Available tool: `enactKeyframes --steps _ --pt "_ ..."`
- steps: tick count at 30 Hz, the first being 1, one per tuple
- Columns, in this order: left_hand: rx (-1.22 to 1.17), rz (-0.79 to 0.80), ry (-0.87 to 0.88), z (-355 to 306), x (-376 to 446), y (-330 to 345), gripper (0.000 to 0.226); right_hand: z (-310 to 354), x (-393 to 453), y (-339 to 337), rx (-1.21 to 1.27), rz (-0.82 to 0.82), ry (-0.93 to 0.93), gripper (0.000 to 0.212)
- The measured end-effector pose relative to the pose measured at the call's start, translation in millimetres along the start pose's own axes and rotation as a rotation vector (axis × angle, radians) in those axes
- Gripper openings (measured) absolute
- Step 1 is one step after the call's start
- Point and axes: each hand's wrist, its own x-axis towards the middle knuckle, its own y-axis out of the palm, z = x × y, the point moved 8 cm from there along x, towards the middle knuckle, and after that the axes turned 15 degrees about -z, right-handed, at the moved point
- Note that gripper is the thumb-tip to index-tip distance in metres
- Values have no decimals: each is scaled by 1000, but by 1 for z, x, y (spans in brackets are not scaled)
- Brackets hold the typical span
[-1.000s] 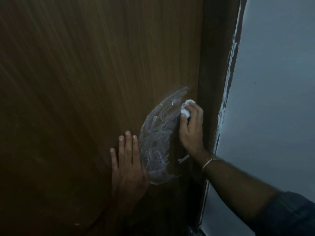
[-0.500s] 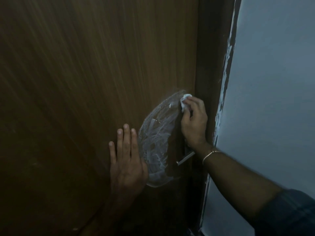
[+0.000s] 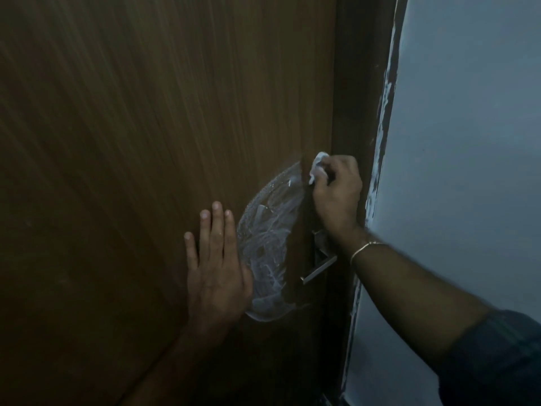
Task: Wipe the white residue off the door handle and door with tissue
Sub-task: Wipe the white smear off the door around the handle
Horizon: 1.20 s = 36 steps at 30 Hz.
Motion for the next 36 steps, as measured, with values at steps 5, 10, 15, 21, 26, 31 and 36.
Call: enactKeyframes --steps 5,10,15,21,26,31,36 --pt "2 13 -14 -1 0 1 102 4 -10 5 -14 95 -53 17" --pt "18 18 -11 1 0 1 100 3 -5 3 -14 62 -17 14" --pt "19 20 -16 -2 1 0 98 -5 1 -2 -40 18 21 14" --pt "22 17 -23 -1 -9 4 94 -11 -11 0 -36 93 -14 13" --pt "19 -8 -26 0 -15 8 91 -1 -18 5 -6 116 -83 19" --pt "17 3 -22 0 -14 8 91 -6 -7 0 -4 26 5 20" --pt "22 -21 -7 -2 -3 4 96 -5 -12 1 17 79 -13 18"
